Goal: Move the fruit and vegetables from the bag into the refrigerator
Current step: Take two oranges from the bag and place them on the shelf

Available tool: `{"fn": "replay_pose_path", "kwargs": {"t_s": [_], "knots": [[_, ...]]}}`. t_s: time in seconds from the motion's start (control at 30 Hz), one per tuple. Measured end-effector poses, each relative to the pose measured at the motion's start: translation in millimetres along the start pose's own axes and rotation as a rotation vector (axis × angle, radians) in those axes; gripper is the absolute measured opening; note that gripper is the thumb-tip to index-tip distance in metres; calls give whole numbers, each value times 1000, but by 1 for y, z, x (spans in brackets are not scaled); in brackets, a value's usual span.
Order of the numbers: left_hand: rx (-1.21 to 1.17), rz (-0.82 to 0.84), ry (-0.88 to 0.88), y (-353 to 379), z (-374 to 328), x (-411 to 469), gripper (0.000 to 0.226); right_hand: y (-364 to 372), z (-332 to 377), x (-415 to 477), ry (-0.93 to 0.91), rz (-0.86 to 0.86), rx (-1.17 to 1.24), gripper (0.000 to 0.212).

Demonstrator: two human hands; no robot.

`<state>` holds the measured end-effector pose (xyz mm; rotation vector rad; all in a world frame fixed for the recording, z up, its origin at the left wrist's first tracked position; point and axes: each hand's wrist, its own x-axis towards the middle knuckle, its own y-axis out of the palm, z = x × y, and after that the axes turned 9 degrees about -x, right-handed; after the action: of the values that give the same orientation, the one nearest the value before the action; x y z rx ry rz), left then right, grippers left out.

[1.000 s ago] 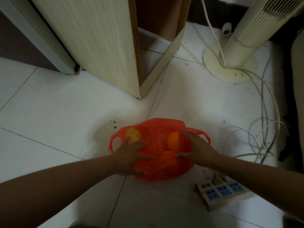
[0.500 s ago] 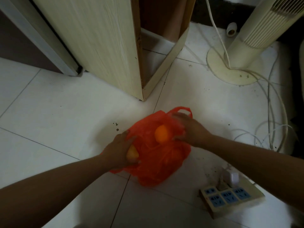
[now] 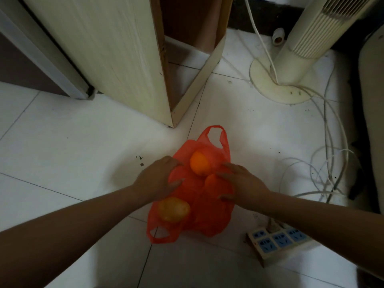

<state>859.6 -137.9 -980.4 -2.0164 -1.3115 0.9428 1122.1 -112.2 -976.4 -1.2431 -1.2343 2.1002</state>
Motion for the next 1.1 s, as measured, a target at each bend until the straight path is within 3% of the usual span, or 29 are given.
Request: {"fn": "replay_pose_path", "kwargs": {"t_s": [0.2,0.3,0.4,0.5,0.57,0.73,0.83,0.97,1.1], "knots": [[114,169,63,4,15,-3,78,-6,-45,1,-2,79,-41,77],[102,394,-91,7,21,-10,76,-10,-59,5,3,115,-78,76],[33,491,-178,11,17,-19,75,-15,-60,12,-28,155,-130,77],[-53,477,-192,16,14,-21,79,-20,-59,21,-52,211,-179,77],[-40,373,-170,14,12,-17,80,-27,-57,24,-64,194,-177,76],[139,118,91,-5,2,13,78,-51,-33,28,-150,-105,-46,60],[194,169,201,-6,-8,32,76,-47,-15,35,-136,-157,127,59],[185,339,59,1,-8,50,83,-32,0,45,-105,-94,304,60],[81,390,-32,8,6,43,82,-26,2,54,-127,-40,254,69]]}}
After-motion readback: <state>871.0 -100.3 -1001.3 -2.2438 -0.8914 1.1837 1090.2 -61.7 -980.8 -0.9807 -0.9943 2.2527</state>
